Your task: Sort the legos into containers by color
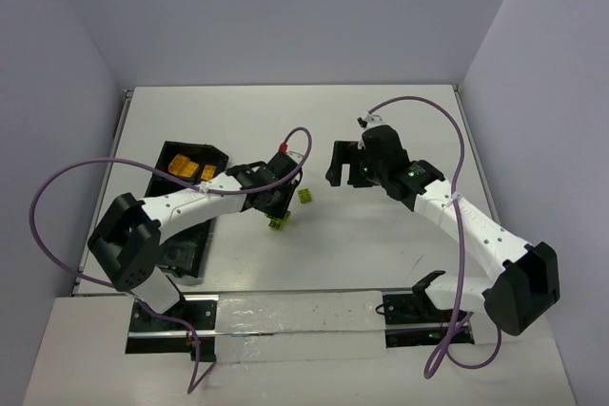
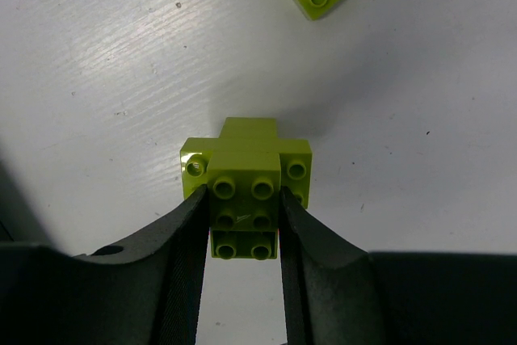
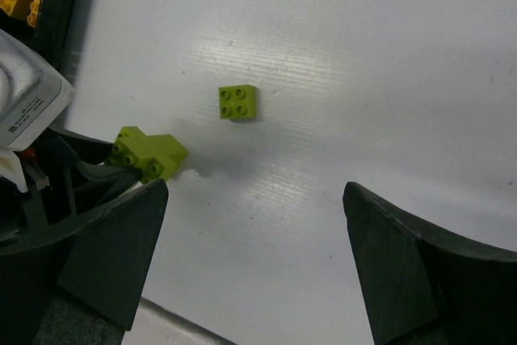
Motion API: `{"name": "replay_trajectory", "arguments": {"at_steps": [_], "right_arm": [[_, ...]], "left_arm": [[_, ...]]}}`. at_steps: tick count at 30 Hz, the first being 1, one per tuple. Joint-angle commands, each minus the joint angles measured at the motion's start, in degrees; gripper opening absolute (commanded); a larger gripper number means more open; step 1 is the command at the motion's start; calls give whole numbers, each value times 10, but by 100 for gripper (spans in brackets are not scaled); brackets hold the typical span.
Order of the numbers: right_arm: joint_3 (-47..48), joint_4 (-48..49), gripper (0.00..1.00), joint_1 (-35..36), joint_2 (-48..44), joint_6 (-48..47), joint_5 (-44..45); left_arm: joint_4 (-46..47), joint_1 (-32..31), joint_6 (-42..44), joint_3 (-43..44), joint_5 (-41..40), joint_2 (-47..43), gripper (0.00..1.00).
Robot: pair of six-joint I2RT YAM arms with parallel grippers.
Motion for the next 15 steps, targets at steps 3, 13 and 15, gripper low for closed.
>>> {"name": "replay_trajectory", "arguments": {"at_steps": [3,13,15], "right_arm": [[9,24,96,-4,-40,-26,-42],[-43,121,91,17,-83,-161,-207],[-63,155,88,22,-94,-190,-225]], "left_arm": [[18,70,-14,33,99,-78,0],[61,216,-52,32,394,-131,0],[56,220,-51,36,416,-123,0]]}}
